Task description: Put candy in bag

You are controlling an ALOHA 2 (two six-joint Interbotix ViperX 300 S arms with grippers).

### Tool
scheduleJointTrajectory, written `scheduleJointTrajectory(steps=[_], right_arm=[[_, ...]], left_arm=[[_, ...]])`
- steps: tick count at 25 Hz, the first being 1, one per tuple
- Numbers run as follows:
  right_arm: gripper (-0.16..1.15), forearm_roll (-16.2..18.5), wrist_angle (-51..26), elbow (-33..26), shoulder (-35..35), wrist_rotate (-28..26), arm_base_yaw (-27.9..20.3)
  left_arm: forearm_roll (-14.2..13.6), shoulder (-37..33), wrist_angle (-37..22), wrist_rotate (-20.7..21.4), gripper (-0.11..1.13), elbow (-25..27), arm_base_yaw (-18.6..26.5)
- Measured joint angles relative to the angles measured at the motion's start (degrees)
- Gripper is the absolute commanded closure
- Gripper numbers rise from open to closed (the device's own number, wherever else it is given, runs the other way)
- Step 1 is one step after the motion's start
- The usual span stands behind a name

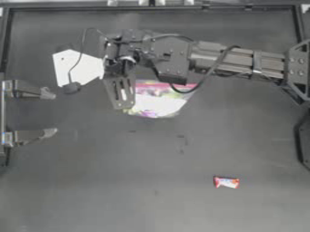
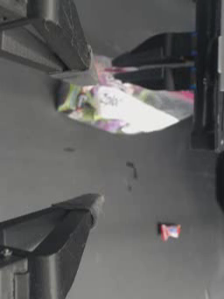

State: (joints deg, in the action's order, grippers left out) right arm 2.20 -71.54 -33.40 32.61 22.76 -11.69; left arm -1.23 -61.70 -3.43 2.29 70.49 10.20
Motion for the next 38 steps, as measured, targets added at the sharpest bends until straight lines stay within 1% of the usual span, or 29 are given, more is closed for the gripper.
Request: scheduleJointTrajectory(steps=[7,14,21,28,33,38], right_arm=[[0.8,-3.0,0.0,-0.1,-0.1,0.9,-0.1],[0.82,-3.3,-0.1,-0.1,-0.9,0.9,-0.2],[0.83,-3.5,0.1,-0.1,-1.0,1.1,-0.4],[0.83,-5.9,0.6,0.7,-1.8,1.5,-1.2],[0.83,-6.2,2.5,2.5,-3.0,1.8,-1.7],[0.83,-6.6,5.2,5.6,-4.8,2.0,-1.9]], left_arm=[[0.0,0.0,-0.7,0.0,0.0,0.0,0.0],[0.3,0.0,-0.9,-0.1,0.0,0.8,0.0],[0.4,0.0,-2.2,-0.1,0.0,0.8,1.1],[0.4,0.4,-2.0,-0.1,0.0,1.0,2.9],[0.4,2.6,-0.1,-0.1,0.0,1.1,3.8],[0.4,6.1,4.1,-0.1,0.0,1.1,4.4]])
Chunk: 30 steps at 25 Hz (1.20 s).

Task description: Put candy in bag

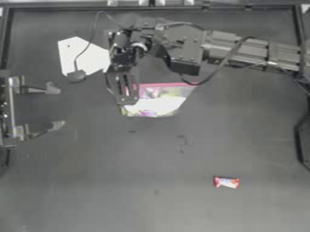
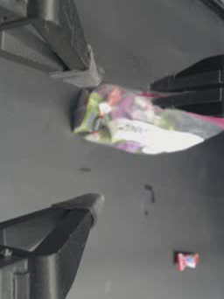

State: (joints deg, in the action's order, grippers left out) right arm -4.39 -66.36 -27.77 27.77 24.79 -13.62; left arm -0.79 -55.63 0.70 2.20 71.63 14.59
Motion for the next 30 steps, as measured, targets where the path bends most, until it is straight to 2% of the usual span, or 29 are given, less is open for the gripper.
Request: scheduleJointTrajectory(steps=[6,14,19,30], right_arm=[[0.83,-0.3,4.0,4.7,-3.1,0.2,0.0],[0.83,-0.4,9.1,10.5,-6.5,0.2,0.0],[0.84,-0.4,11.7,13.3,-8.2,0.3,-0.1],[0.84,-0.4,14.0,15.1,-8.4,0.3,0.0]], left_arm=[[0.0,7.2,5.7,0.0,0.0,-0.4,0.7],[0.0,18.9,12.5,0.0,0.0,-4.0,2.0],[0.1,22.4,16.0,0.0,0.0,-5.3,3.8],[0.1,31.6,18.9,0.6,0.0,-9.8,5.7]])
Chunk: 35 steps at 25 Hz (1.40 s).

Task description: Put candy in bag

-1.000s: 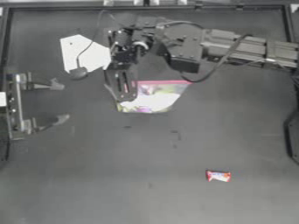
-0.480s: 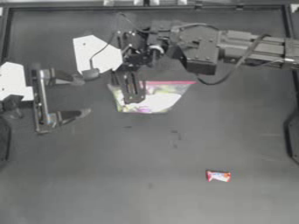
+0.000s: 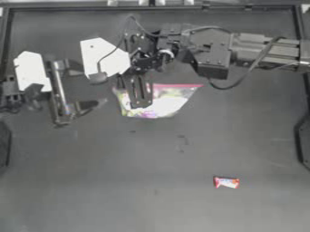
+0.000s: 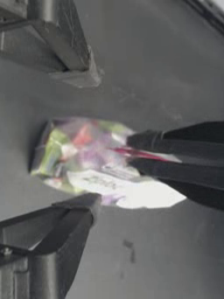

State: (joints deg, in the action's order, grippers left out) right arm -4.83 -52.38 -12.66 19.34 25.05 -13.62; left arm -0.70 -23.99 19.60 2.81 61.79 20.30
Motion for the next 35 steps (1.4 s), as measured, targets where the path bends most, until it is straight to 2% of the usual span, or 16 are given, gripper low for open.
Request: scheduleJointTrajectory(steps=[5,21,30,35], right_arm=[[0.84,0.1,0.0,0.0,0.0,0.0,0.0],[0.84,0.0,0.3,0.0,0.0,0.0,0.2],[0.84,0.0,0.3,0.1,0.0,0.0,0.3],[0.84,0.0,0.3,0.1,-0.1,0.0,0.2]], left_arm=[[0.0,2.6,1.8,0.1,0.0,-0.8,0.0],[0.0,7.6,1.9,0.1,0.08,-3.7,0.1],[0.0,8.2,1.9,0.0,0.08,-4.3,0.1],[-0.1,8.3,1.9,0.1,0.17,-4.3,0.1]])
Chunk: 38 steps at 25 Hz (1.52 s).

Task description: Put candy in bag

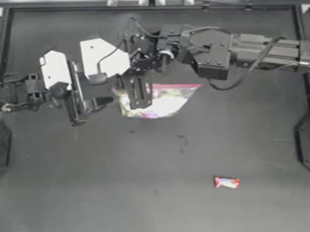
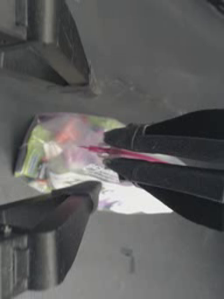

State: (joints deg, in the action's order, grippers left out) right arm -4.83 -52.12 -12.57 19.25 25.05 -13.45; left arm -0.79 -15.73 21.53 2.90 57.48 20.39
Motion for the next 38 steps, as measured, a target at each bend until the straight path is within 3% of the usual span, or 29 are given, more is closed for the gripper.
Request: scheduleJointTrajectory(steps=[17,27,33,38], right_arm=[[0.84,0.0,0.2,0.4,0.0,0.1,0.3],[0.84,0.2,0.2,0.4,0.1,0.1,0.2],[0.84,0.3,0.3,0.4,0.1,0.1,0.1],[0.84,0.3,0.4,0.4,-0.1,0.0,0.2]], left_arm=[[0.0,0.8,0.0,0.0,0.32,-0.6,0.0],[-0.4,0.8,-0.4,0.1,0.72,-0.5,-0.2],[-2.1,0.5,-0.6,0.1,0.96,-0.6,-0.4],[-4.1,-1.0,-0.7,0.1,0.99,-0.1,-0.8]])
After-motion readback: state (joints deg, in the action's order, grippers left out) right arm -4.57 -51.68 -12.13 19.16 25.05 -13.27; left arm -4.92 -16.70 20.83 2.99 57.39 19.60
